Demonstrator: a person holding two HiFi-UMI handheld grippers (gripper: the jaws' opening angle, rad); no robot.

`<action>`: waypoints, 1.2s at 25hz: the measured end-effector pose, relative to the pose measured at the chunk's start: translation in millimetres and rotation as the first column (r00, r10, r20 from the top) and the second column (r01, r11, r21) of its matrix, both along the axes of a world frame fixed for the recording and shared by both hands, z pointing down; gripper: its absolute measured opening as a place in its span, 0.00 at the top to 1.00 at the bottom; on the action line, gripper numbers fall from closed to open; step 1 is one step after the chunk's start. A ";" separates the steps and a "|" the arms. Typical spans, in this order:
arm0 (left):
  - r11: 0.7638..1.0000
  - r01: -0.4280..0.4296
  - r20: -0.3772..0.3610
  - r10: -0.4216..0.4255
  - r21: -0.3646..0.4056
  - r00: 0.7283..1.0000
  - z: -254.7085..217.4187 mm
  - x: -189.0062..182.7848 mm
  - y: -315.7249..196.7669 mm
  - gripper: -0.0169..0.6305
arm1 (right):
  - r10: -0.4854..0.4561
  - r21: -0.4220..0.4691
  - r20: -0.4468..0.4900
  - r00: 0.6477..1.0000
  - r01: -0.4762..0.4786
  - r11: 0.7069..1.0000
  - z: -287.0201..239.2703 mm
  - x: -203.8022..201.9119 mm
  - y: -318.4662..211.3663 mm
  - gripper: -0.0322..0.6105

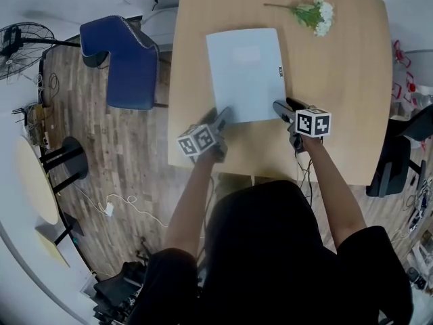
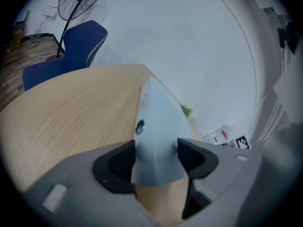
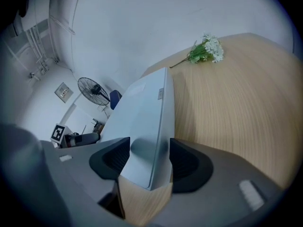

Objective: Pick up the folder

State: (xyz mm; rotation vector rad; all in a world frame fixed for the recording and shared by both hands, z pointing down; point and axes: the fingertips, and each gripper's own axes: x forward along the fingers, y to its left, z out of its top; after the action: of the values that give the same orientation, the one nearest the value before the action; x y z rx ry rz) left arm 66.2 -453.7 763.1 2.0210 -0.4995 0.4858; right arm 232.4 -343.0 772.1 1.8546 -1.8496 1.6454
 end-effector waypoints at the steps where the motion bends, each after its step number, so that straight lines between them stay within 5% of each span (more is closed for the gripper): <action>1: 1.000 -0.003 -0.002 0.003 -0.004 1.000 1.0 0.0 -0.2 0.54 | -0.007 0.001 0.001 1.000 0.007 1.000 1.9 -0.8 -2.5 0.53; 9: 0.994 -0.055 -0.003 0.055 -0.094 0.998 17.2 -0.3 0.5 0.53 | 0.008 0.023 0.070 0.998 -0.010 1.000 10.9 -3.1 -6.8 0.48; 16: 0.999 -0.031 0.031 0.030 0.029 0.999 2.0 -3.5 1.6 0.55 | -0.012 0.017 0.022 1.000 0.012 1.000 2.4 -11.9 -5.7 0.50; 22: 0.981 -0.077 0.056 0.068 0.177 0.996 -15.6 -18.6 9.9 0.55 | -0.123 0.001 -0.087 0.989 0.123 0.992 -5.3 -34.5 5.0 0.50; 30: 0.974 -0.063 0.042 0.055 0.217 0.998 -38.4 -39.4 17.9 0.55 | -0.091 0.051 -0.049 0.995 0.094 0.994 -20.1 -56.0 15.7 0.50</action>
State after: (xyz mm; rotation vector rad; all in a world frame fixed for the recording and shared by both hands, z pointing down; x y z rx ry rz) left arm 26.8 -435.8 724.7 2.2465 -0.5349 0.5226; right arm 176.4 -327.3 752.0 1.7815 -1.9465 1.5251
